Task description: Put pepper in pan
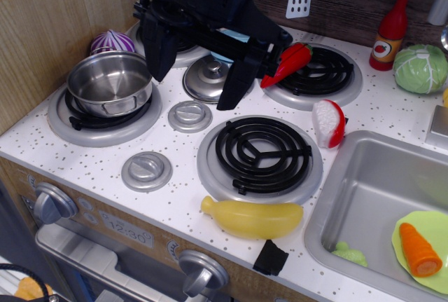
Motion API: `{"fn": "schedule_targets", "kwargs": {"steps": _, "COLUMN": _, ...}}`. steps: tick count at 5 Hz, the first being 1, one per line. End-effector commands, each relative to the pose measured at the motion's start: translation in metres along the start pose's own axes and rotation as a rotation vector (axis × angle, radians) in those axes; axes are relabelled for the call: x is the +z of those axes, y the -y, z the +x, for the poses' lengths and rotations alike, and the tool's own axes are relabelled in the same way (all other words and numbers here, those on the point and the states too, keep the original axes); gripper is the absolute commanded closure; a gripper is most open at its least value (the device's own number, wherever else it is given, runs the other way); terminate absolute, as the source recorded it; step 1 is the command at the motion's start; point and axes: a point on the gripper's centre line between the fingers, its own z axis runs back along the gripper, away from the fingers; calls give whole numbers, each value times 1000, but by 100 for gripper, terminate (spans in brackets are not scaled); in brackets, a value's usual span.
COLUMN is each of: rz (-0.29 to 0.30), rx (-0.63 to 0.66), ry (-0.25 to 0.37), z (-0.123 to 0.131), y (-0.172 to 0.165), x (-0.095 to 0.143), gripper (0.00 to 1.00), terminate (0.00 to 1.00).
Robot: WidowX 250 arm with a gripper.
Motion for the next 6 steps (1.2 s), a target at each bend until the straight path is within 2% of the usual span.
{"fn": "schedule_targets", "kwargs": {"steps": 1, "rz": 0, "rx": 0, "ry": 0, "z": 0, "y": 0, "x": 0, "gripper": 0, "terminate": 0}}
{"fn": "schedule_targets", "kwargs": {"steps": 2, "rz": -42, "rx": -68, "ry": 112, "z": 47, "y": 23, "x": 4, "gripper": 0, "terminate": 0}}
{"fn": "schedule_targets", "kwargs": {"steps": 3, "rz": -60, "rx": -88, "ry": 198, "z": 93, "y": 40, "x": -4, "gripper": 0, "terminate": 0}}
{"fn": "schedule_targets", "kwargs": {"steps": 4, "rz": -70, "rx": -104, "ry": 317, "z": 141, "y": 49, "x": -17, "gripper": 0, "terminate": 0}}
{"fn": "schedule_targets", "kwargs": {"steps": 5, "rz": -39, "rx": -154, "ry": 430, "z": 191, "y": 47, "x": -36, "gripper": 0, "terminate": 0}}
{"fn": "schedule_targets", "kwargs": {"steps": 6, "rz": -87, "rx": -160, "ry": 481, "z": 221, "y": 44, "x": -55, "gripper": 0, "terminate": 0}}
